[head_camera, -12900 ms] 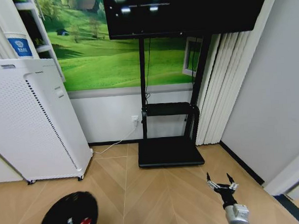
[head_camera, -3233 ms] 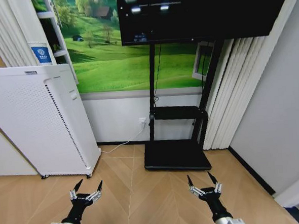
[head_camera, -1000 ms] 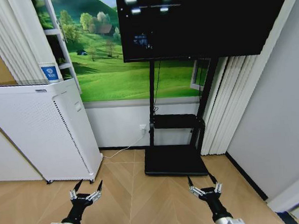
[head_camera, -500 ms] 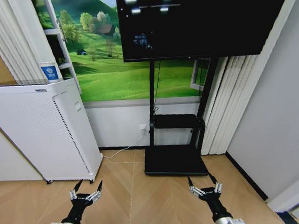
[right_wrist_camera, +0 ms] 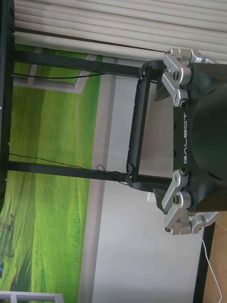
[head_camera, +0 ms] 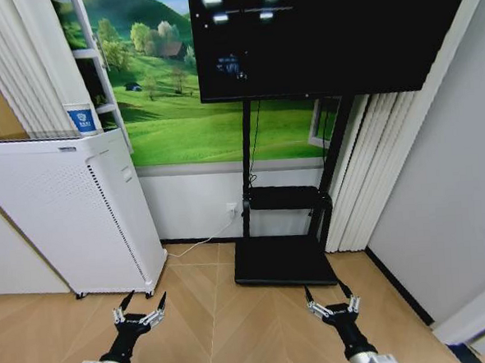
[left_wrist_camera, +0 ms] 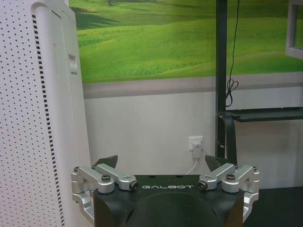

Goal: Pick up the trash bin and place the garbage on the floor into it.

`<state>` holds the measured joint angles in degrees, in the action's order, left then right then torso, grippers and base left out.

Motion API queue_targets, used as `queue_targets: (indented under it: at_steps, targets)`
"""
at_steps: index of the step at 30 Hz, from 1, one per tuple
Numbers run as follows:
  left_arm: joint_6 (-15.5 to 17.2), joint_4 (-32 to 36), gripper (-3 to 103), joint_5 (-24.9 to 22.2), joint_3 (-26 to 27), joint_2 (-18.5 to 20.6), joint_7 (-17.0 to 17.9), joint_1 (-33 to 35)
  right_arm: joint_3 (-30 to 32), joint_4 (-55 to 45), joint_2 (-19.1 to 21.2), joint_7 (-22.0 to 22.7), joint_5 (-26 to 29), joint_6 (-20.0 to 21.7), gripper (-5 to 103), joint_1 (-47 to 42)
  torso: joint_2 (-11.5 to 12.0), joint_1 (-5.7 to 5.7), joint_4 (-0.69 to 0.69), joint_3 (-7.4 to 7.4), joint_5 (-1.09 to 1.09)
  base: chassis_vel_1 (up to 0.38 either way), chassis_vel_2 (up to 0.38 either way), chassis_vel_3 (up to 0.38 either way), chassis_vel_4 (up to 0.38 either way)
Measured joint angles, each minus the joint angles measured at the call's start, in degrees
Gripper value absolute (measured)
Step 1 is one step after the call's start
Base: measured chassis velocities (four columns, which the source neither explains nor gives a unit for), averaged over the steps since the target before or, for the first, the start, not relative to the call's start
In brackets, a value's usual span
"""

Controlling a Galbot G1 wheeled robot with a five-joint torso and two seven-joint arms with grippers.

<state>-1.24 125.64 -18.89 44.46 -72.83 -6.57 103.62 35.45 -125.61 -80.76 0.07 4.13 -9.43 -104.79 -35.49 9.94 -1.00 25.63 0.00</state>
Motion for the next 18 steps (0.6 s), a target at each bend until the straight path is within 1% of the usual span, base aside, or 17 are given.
queue_targets:
  at_steps: [2, 3, 6, 10, 18]
  targets:
    - [0.0, 0.0, 100, 0.0, 0.0, 0.0, 0.0, 0.0, 0.0, 0.0, 0.0, 0.0, 0.0, 0.0, 100, 0.0, -0.98, 0.4, 0.0, 0.6, 0.0, 0.0, 0.0, 0.0, 0.0]
    - [0.0, 0.0, 100, 0.0, 0.0, 0.0, 0.0, 0.0, 0.0, 0.0, 0.0, 0.0, 0.0, 0.0, 100, 0.0, -0.98, 0.4, 0.0, 0.6, 0.0, 0.0, 0.0, 0.0, 0.0]
    - [0.0, 0.0, 100, 0.0, 0.0, 0.0, 0.0, 0.0, 0.0, 0.0, 0.0, 0.0, 0.0, 0.0, 100, 0.0, -2.02, 0.79, 0.0, 1.23, 0.0, 0.0, 0.0, 0.0, 0.0]
    - [0.0, 0.0, 100, 0.0, 0.0, 0.0, 0.0, 0.0, 0.0, 0.0, 0.0, 0.0, 0.0, 0.0, 100, 0.0, -2.57, 1.02, 0.0, 1.57, 0.0, 0.0, 0.0, 0.0, 0.0]
    - [0.0, 0.0, 100, 0.0, 0.0, 0.0, 0.0, 0.0, 0.0, 0.0, 0.0, 0.0, 0.0, 0.0, 100, 0.0, -2.67, 1.06, 0.0, 1.63, 0.0, 0.0, 0.0, 0.0, 0.0]
